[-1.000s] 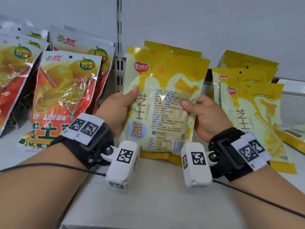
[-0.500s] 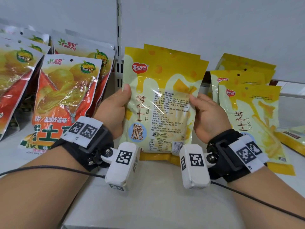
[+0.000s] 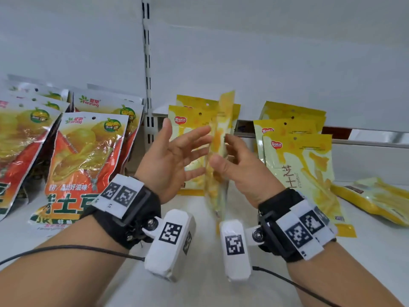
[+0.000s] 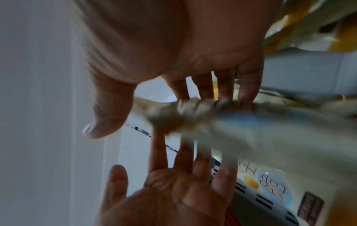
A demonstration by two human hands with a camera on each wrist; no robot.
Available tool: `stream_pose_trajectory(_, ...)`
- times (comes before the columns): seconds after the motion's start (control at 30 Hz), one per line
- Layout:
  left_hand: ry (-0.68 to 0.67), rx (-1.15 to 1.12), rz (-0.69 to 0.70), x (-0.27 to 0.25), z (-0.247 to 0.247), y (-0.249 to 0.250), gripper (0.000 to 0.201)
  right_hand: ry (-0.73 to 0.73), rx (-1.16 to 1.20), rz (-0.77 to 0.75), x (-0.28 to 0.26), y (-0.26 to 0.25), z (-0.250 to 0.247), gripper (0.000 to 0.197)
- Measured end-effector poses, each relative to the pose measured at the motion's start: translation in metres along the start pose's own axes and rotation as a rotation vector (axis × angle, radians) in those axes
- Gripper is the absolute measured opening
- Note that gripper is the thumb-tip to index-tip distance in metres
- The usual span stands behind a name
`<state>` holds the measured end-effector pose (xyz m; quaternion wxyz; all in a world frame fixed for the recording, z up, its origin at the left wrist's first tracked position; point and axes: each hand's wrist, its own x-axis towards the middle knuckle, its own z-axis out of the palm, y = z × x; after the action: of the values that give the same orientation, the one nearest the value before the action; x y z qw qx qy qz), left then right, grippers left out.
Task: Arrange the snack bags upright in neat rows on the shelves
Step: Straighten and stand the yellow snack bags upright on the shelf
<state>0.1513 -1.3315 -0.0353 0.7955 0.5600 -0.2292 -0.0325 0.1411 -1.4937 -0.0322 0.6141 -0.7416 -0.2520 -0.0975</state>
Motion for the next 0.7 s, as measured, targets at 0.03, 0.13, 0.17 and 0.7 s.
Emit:
stream_pose_trajectory(0.03, -0.023, 0.019, 0.003, 0.000, 0.009, 0.002, 0.077, 0.007, 0.006, -0.024, -0.004, -0.004, -0.005, 0.046)
stream_pose_trajectory(0.13, -0.049, 0.024, 0.026, 0.004, 0.040, 0.007, 0.082, 0.199, -0.080, -0.021, -0.015, -0.010, -0.029, 0.029)
stream_pose_trajectory(0.17, -0.042, 0.021, 0.041, 0.006, 0.051, 0.007, 0.081, 0.281, -0.101, 0.005, -0.018, -0.010, -0.040, 0.026)
stream_pose_trajectory(0.7, 0.313, 0.361, 0.056, 0.062, 0.156, -0.064, 0.009, 1.198, 0.210, 0.232, -0.098, -0.016, -0.259, 0.033)
